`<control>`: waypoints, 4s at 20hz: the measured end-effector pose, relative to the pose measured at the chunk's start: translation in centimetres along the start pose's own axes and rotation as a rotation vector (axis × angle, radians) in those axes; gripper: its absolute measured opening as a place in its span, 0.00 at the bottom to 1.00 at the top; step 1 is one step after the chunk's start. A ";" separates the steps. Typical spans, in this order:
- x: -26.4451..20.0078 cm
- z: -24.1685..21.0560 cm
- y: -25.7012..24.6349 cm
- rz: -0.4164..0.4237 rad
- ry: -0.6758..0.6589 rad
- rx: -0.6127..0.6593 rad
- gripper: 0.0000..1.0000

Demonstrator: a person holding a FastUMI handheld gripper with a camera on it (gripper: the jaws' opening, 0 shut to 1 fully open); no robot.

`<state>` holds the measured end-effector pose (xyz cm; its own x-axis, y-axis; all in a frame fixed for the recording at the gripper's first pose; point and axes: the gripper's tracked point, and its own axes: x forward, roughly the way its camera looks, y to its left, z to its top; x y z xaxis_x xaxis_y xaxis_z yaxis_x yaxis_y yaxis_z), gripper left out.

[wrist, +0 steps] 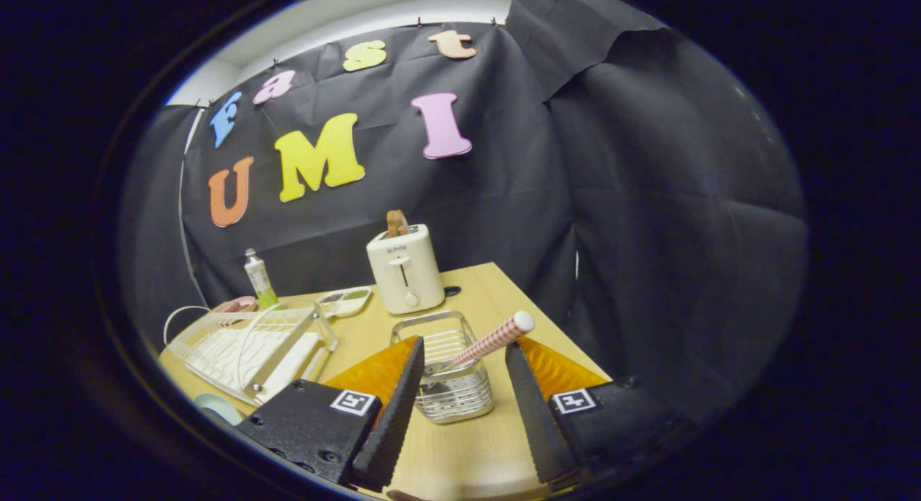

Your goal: Take the plate from the dish rack, then take the spoon from the basket and place it into the plate.

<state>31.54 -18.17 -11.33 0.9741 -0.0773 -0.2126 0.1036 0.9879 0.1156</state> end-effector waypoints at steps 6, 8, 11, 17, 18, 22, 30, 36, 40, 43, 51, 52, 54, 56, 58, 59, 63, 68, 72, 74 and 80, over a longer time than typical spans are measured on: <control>1.6 1.3 1.8 0.043 -0.021 0.011 0.25; 1.8 1.7 2.3 0.055 -0.029 0.018 0.22; 1.6 2.5 3.0 0.053 -0.048 0.024 0.18; -0.5 5.2 3.7 0.025 -0.119 -0.011 0.15; -1.1 6.0 3.8 0.014 -0.138 -0.009 0.15; -4.6 10.2 5.4 0.017 -0.200 -0.034 0.15; -16.1 14.6 13.1 0.111 -0.265 -0.068 0.15; -22.1 8.4 21.1 0.247 -0.208 -0.081 0.15; -24.2 2.8 26.2 0.302 -0.190 -0.158 0.15; -25.1 -2.6 30.0 0.377 -0.110 -0.166 0.15; -24.4 -12.4 34.2 0.464 0.123 -0.114 0.15; -24.1 -12.7 34.1 0.459 0.133 -0.109 0.15; -23.7 -13.1 33.9 0.454 0.150 -0.097 0.15; -23.5 -13.2 33.6 0.449 0.157 -0.095 0.15; -23.4 -13.3 33.4 0.445 0.163 -0.095 0.16; -23.3 -13.3 33.2 0.439 0.166 -0.098 0.17; -22.8 -11.7 31.0 0.355 0.102 -0.125 0.27; -23.6 -8.4 27.7 0.247 0.011 -0.147 0.87; -25.2 -4.4 24.4 0.165 -0.068 -0.115 1.00; -26.5 -2.4 23.3 0.146 -0.093 -0.090 1.00; -30.3 3.2 20.2 0.093 -0.182 -0.085 1.00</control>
<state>4.75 3.69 0.58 0.9997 -0.0008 -0.0253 0.0019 0.9991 0.0431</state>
